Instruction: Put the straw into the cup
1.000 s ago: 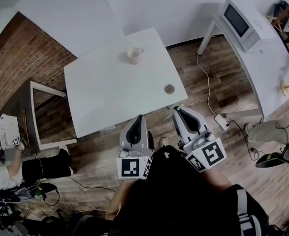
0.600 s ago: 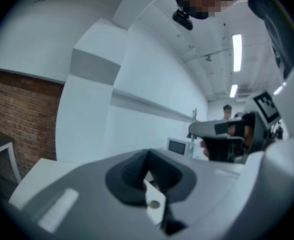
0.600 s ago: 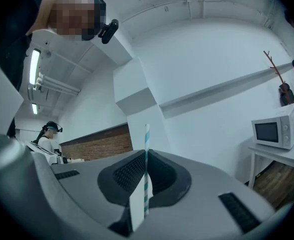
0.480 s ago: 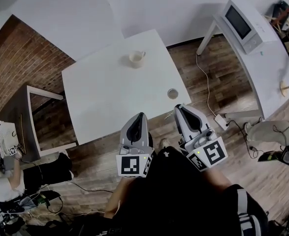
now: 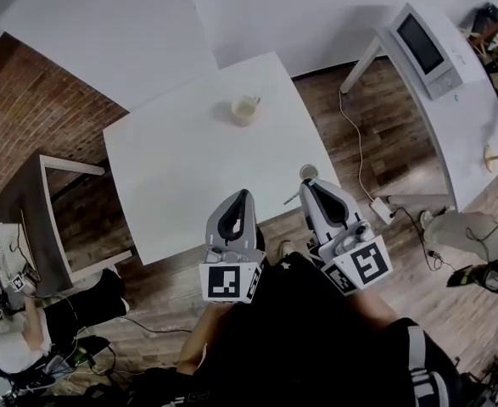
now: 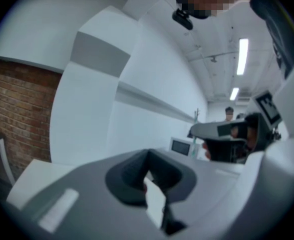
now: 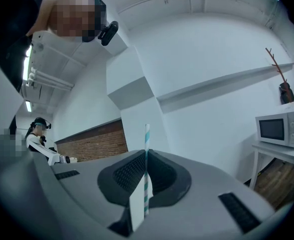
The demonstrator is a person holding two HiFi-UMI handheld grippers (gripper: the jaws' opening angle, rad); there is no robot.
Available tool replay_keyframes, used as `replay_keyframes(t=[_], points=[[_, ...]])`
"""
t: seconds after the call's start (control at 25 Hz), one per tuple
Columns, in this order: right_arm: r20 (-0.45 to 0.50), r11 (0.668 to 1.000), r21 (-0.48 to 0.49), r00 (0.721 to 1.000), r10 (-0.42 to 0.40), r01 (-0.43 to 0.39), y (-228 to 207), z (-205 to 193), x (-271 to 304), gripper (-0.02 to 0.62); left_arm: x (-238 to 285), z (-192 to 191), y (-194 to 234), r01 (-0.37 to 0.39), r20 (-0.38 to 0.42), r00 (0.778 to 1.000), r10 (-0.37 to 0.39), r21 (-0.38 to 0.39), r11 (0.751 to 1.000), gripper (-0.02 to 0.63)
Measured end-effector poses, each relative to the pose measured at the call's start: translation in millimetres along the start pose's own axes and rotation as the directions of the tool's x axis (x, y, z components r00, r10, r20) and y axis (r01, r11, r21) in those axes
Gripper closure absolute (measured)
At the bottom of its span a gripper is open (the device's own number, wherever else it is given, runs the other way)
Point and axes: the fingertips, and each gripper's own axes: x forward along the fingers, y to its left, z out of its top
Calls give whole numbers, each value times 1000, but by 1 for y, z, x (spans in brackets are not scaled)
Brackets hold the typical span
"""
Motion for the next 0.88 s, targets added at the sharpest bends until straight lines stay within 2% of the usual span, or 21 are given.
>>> replay_keyframes(t=[0.44,0.88], points=[[-11,999,0,999,-38,38,-1,4,78,581,37,7,63,39,-29,999,-39,-17,999,601],[-18,992,-8,992,-123,123,-17,-3,145,581,74,6,117,95,-45,994,-96,-32,995,601]])
